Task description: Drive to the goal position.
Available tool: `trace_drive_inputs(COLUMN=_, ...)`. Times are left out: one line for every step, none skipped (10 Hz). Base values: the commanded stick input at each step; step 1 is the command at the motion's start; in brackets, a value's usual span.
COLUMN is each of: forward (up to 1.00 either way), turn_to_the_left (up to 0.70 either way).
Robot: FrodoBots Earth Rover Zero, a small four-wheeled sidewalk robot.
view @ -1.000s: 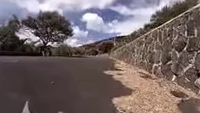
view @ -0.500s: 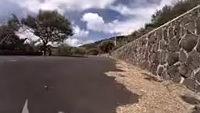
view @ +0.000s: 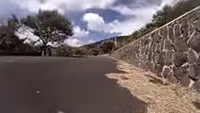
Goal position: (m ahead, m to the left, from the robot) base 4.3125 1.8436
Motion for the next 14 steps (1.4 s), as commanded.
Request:
trace_drive_inputs(forward=0.50, turn_to_the_left=-0.25)
trace_drive_inputs(forward=0.50, turn_to_the_left=-0.25)
trace_drive_inputs(forward=0.50, turn_to_the_left=-0.25)
trace_drive_inputs(forward=0.50, turn_to_the_left=0.00)
trace_drive_inputs(forward=0.50, turn_to_the_left=0.00)
trace_drive_inputs(forward=0.50, turn_to_the_left=0.00)
trace_drive_inputs(forward=0.50, turn_to_the_left=0.00)
trace_drive_inputs(forward=0.50, turn_to_the_left=0.00)
trace_drive_inputs(forward=0.50, turn_to_the_left=0.00)
trace_drive_inputs(forward=0.50, turn_to_the_left=0.00)
trace_drive_inputs(forward=0.50, turn_to_the_left=0.00)
trace_drive_inputs(forward=0.50, turn_to_the_left=0.00)
trace_drive_inputs(forward=0.50, turn_to_the_left=0.00)
trace_drive_inputs(forward=0.50, turn_to_the_left=0.00)
